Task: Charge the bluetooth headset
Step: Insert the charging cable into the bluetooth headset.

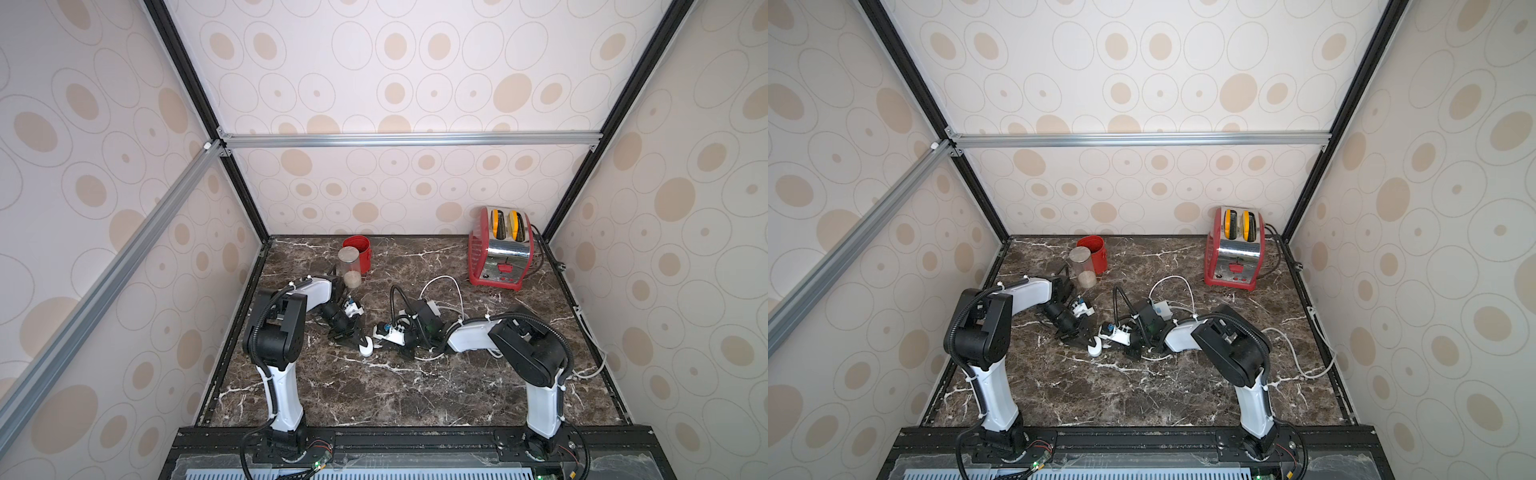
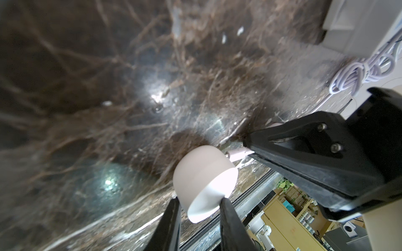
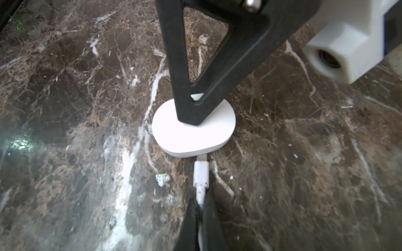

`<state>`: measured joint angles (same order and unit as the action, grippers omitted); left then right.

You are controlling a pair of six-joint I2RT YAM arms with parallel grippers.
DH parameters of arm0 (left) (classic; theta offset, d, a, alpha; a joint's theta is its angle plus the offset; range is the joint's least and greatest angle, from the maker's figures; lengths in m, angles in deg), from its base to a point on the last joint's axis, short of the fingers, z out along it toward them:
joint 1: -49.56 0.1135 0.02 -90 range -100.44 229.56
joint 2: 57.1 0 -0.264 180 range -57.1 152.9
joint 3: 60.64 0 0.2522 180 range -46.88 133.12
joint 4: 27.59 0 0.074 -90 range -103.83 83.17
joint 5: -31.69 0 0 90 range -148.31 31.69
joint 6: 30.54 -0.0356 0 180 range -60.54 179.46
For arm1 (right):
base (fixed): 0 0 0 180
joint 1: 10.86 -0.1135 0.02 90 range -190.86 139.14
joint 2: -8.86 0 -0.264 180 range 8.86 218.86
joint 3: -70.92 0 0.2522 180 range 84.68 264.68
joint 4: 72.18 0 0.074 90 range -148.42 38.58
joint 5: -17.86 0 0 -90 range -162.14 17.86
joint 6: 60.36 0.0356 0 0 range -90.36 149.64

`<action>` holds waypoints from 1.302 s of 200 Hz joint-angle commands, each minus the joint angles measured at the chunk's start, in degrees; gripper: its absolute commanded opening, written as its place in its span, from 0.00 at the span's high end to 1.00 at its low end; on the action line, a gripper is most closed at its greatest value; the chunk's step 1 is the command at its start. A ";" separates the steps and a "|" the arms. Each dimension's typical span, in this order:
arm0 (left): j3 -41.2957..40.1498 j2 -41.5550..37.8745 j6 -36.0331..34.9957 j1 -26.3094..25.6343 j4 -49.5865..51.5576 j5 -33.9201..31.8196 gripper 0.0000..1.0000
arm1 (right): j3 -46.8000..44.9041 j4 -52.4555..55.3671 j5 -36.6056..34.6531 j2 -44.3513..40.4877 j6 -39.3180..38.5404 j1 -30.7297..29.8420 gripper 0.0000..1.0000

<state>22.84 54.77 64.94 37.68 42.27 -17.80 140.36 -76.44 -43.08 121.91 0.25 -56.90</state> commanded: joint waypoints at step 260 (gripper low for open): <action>5.20 9.58 -2.19 -4.06 -0.67 -2.27 0.74 | -5.03 -8.70 -5.81 -3.24 9.35 -1.77 1.00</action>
<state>29.55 60.81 61.99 36.52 48.17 -16.62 134.26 -80.95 -47.95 118.37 7.86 -57.54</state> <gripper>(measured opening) 0.263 0.045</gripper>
